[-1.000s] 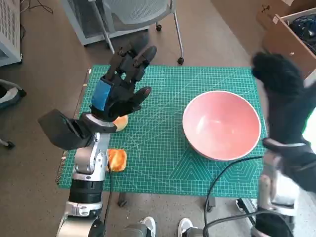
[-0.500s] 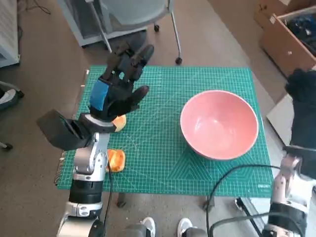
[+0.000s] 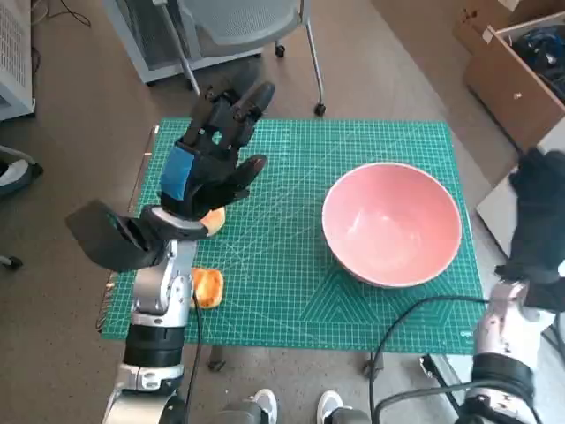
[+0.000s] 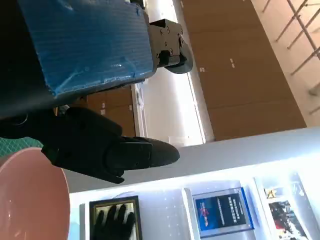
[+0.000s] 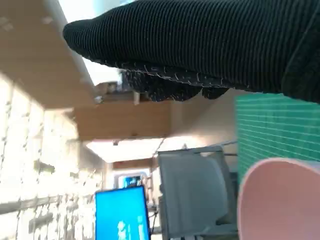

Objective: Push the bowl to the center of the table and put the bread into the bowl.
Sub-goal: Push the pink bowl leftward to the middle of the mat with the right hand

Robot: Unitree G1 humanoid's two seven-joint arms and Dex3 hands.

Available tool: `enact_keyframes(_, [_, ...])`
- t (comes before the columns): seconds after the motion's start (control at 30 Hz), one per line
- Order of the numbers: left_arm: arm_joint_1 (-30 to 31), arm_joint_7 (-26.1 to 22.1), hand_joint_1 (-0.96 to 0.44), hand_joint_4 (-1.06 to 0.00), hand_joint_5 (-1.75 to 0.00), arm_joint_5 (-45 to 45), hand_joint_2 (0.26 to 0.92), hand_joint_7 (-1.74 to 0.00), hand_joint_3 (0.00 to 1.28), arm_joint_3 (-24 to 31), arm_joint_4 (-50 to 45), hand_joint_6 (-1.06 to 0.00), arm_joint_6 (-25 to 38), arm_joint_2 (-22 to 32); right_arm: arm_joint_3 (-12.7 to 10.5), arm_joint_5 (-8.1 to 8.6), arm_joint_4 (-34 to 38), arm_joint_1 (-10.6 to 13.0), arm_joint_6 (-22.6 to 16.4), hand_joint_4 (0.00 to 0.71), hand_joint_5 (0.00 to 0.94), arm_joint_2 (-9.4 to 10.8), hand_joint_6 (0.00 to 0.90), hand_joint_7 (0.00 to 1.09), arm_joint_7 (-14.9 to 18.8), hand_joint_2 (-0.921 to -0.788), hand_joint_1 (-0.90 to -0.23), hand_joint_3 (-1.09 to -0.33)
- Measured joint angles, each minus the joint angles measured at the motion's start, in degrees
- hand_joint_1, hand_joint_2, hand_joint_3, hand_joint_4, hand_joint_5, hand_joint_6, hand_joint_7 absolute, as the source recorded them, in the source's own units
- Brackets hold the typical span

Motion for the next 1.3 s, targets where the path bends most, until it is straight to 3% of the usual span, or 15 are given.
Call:
enact_keyframes(0.17, [0.94,0.53,-0.49,0.0,-0.33,0.0,0.9,-0.55,0.39,0.01,-2.29,0.0,1.16,0.45,-0.04,1.54,5.46,-1.64,0.75,0.284,0.002,2.0,0.235,0.37,1.87,-0.921,-0.453,-0.591])
enact_keyframes(0.53, [3.13,2.44,-0.49,0.0,-0.35,-0.02,0.817,-0.59,0.56,0.43,-7.77,0.0,4.28,1.78,0.27,1.67,14.62,-5.81,1.57,0.219,0.0,4.68,0.16,0.35,6.67,-0.921,-0.441,-0.644])
enact_keyframes(0.8, [5.45,3.93,-0.48,0.0,-0.37,-0.02,0.772,-0.59,0.65,0.77,-11.55,0.0,6.39,2.58,0.16,1.81,17.81,-8.34,3.4,0.222,0.007,6.89,0.185,0.37,8.05,-0.921,-0.466,-0.636])
enact_keyframes(1.03, [6.99,5.22,-0.49,0.0,-0.38,-0.02,0.763,-0.6,0.67,1.21,-13.39,0.0,6.82,3.18,0.23,1.71,18.63,-10.23,5.22,0.238,0.013,8.66,0.192,0.38,7.73,-0.921,-0.473,-0.633])
enact_keyframes(1.3, [8.56,6.56,-0.5,0.0,-0.39,0.08,0.803,-0.56,0.57,2.13,-14.61,0.0,6.8,3.41,0.87,1.53,18.65,-12.83,6.79,0.253,0.01,10.73,0.169,0.43,7.62,-0.921,-0.465,-0.64])
